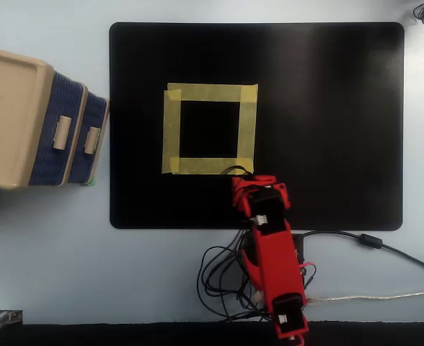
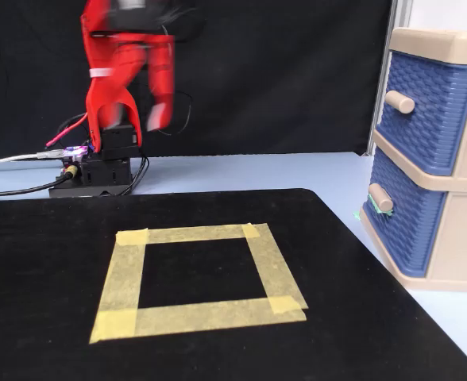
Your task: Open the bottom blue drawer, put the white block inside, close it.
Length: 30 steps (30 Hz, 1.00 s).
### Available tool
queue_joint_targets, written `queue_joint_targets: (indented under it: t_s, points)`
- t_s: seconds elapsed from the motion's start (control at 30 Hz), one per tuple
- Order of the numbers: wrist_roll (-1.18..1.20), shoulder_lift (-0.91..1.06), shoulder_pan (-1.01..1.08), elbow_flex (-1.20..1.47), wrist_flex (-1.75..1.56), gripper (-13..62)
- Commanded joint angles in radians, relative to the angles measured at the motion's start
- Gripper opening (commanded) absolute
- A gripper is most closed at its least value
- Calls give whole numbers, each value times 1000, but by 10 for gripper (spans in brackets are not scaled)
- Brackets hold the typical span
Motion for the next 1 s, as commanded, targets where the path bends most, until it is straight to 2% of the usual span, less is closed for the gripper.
queue_joint_targets:
  t_s: [0.0, 0.13, 0.27, 0.97]
  points:
    - [152, 133, 75, 109, -46, 340]
    - [245, 371, 210, 584, -207, 342]
    - [245, 360, 239, 833, -232, 346]
    - [247, 362, 239, 853, -238, 343]
